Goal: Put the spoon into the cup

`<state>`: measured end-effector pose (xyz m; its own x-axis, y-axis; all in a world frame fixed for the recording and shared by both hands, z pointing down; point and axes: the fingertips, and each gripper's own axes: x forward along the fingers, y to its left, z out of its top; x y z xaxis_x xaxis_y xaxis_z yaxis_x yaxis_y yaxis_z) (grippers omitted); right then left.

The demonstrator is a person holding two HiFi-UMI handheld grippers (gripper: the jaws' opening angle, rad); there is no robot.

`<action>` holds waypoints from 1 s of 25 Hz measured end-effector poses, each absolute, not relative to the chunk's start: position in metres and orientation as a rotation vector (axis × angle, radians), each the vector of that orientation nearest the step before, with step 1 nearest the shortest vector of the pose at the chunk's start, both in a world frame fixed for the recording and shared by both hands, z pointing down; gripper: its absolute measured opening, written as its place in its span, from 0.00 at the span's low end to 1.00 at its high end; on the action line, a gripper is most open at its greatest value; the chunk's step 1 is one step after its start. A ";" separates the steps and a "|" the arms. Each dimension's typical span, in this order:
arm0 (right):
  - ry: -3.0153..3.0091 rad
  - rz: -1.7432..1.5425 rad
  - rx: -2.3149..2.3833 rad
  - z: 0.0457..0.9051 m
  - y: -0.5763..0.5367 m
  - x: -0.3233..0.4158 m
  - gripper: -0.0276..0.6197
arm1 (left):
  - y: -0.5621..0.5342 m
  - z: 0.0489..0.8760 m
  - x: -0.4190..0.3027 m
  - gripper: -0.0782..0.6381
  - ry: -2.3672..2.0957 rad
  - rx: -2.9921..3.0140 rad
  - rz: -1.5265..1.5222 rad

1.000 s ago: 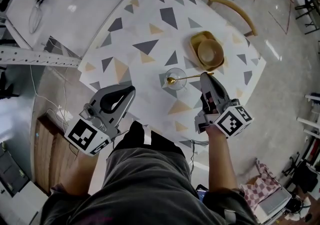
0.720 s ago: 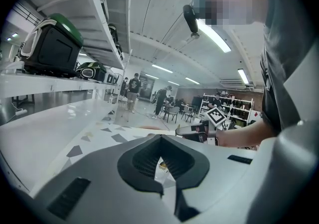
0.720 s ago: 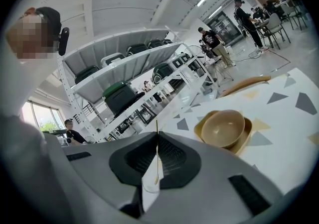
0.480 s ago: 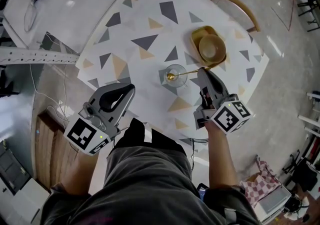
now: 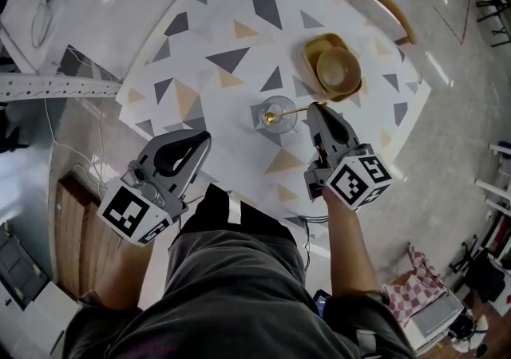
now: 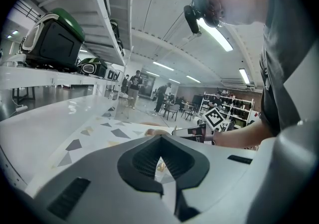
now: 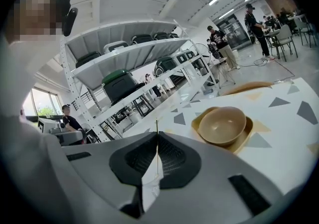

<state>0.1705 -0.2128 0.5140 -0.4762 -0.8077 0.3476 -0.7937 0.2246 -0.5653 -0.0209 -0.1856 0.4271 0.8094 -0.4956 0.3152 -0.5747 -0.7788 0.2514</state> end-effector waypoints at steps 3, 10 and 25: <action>2.454 -1.102 -1.605 0.517 -0.213 0.169 0.08 | -0.184 0.429 -0.019 0.13 -0.803 2.659 0.332; 2.456 -1.101 -1.623 0.522 -0.214 0.164 0.08 | -0.181 0.432 -0.019 0.13 -0.792 2.651 0.340; 2.487 -1.077 -1.684 0.533 -0.217 0.158 0.08 | -0.180 0.429 -0.022 0.13 -0.796 2.654 0.337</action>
<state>0.1581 -0.2172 0.5327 -0.4420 -0.8056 0.3945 -0.8389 0.2156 -0.4997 -0.0223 -0.1803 0.4291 0.8139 -0.4847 0.3203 -0.5674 -0.7815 0.2595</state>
